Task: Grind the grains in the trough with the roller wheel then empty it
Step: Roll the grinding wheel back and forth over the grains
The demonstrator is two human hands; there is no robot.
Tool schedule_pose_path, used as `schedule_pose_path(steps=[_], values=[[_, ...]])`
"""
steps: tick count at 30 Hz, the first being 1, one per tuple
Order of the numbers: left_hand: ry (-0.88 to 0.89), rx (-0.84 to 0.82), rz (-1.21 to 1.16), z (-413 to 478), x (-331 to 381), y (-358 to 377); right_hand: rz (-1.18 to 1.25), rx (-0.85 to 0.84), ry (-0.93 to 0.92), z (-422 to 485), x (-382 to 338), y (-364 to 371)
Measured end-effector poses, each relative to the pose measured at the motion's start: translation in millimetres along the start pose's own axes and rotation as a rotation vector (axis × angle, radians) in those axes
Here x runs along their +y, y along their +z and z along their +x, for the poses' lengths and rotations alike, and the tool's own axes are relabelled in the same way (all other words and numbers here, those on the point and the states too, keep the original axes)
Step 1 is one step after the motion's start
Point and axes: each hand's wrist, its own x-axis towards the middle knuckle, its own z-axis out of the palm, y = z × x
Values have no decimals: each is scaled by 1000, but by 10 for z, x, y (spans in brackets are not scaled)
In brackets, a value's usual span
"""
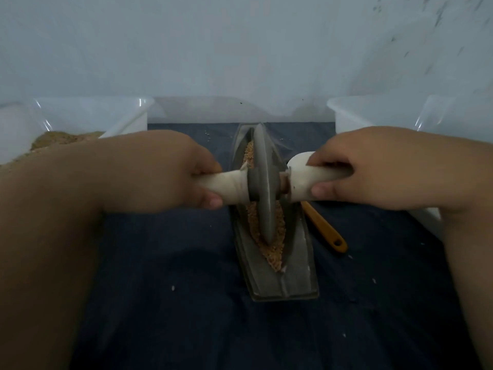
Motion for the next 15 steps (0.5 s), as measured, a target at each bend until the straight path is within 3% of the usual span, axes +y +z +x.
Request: schedule_pose_path(steps=[6, 12, 15], values=[[18, 9, 33, 64, -15, 50, 33, 33, -4, 63, 8, 56], [-90, 428, 44, 441, -87, 421, 9, 394, 130, 527, 180, 551], [-154, 538, 82, 533, -57, 539, -4, 505, 146, 621, 226, 645]])
